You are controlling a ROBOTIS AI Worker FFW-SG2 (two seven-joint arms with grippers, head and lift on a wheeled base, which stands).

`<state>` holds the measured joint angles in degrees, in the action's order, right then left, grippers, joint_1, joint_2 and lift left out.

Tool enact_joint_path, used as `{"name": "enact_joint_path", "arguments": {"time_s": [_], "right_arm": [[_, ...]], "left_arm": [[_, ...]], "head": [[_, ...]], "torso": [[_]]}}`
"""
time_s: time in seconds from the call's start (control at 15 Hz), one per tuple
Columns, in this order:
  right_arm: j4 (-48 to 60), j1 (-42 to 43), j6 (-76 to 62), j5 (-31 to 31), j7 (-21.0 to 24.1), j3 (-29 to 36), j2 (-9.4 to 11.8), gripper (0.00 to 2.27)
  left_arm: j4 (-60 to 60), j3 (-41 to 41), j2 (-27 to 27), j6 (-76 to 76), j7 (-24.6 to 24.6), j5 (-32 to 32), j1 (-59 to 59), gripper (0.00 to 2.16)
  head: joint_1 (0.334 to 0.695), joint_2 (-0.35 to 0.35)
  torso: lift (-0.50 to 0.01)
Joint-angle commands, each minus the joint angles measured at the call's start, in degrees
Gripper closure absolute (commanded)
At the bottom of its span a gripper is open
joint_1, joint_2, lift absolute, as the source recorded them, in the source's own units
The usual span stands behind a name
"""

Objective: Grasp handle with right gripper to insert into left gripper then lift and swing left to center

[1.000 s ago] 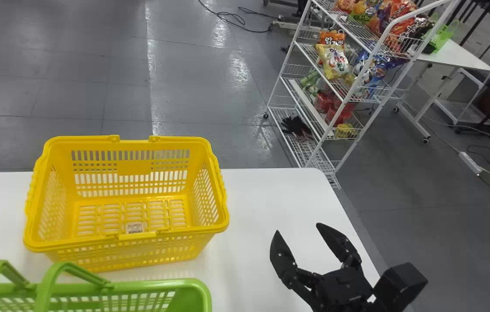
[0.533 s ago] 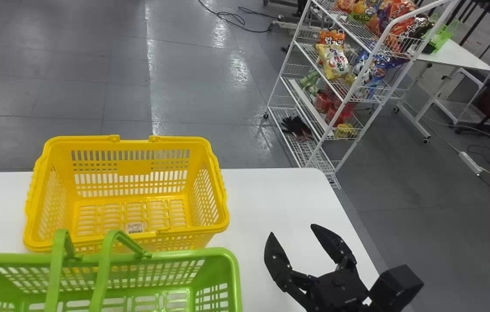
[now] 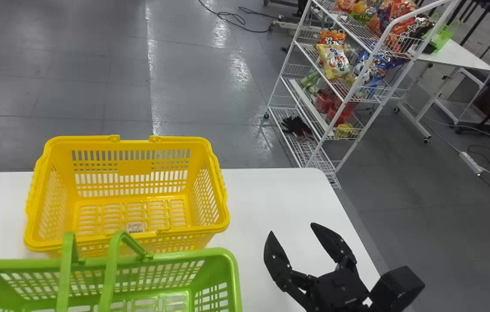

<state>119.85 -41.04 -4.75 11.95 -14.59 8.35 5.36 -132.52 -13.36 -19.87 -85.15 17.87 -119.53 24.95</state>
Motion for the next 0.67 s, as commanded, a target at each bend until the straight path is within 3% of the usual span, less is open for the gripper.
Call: {"name": "enact_joint_path", "arguments": {"time_s": [0.0, 0.6], "right_arm": [[-0.15, 0.00, -0.21, 0.00, 0.00, -0.09, -0.09, 0.08], [-0.59, 0.09, -1.26, 0.00, 0.00, -0.53, -0.09, 0.08]], "left_arm": [[0.07, 0.00, 0.27, 0.28, 0.15, 0.00, -0.07, 2.07], [0.77, 0.62, 0.27, 0.46, 0.41, -0.97, 0.19, 2.07]], "head": [[0.695, -0.350], [0.695, -0.350]], "torso": [[-0.093], [-0.093]]}}
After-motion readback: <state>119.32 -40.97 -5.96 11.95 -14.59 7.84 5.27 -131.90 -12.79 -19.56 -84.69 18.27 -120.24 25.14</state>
